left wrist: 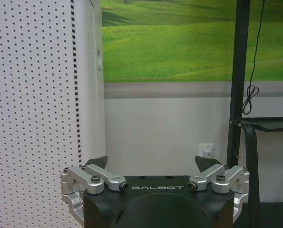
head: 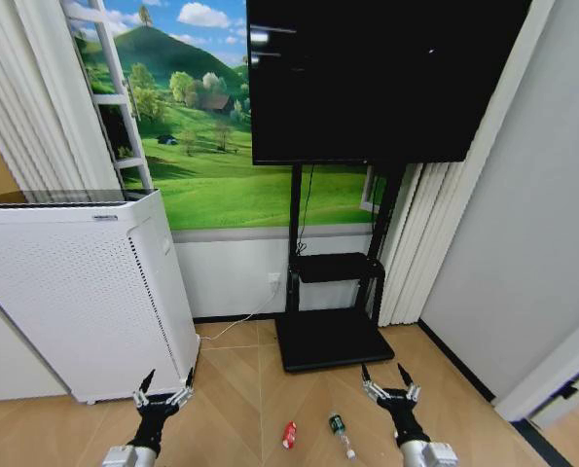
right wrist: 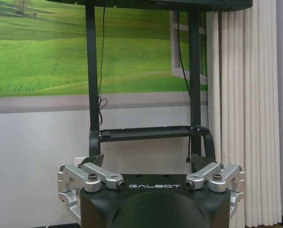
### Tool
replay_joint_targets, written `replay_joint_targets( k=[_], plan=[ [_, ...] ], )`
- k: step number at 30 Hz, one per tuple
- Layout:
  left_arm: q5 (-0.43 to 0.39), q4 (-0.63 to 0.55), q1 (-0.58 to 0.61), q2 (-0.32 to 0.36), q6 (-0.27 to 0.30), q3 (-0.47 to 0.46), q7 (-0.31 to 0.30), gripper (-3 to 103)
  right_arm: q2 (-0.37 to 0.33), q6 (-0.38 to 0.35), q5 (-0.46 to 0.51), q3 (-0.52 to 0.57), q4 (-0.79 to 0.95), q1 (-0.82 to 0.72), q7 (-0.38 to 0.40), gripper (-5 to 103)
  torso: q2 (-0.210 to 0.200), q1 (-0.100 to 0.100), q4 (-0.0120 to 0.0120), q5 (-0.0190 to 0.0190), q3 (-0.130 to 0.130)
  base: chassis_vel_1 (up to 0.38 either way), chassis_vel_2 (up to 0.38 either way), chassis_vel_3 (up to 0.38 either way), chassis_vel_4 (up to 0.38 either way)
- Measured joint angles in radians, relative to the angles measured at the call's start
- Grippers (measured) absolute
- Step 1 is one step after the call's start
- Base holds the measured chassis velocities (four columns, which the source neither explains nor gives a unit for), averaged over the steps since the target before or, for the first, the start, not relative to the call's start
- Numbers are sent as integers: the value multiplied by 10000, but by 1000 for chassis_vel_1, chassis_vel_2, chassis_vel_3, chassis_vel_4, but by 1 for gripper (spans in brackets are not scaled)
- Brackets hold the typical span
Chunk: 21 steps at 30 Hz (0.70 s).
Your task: Pick up the trash bin and place the garbage on the floor into it.
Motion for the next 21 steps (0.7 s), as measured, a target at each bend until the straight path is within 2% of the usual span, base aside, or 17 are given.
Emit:
replay_joint_targets(
  k=[21],
  plan=[
    [-263, 221, -198, 30, 4, 15, 2, 100, 218, 76, -240, -166, -100, -84, -145, 100, -979, -408, 0, 0, -569, 0, 0, 0, 0]
  ],
)
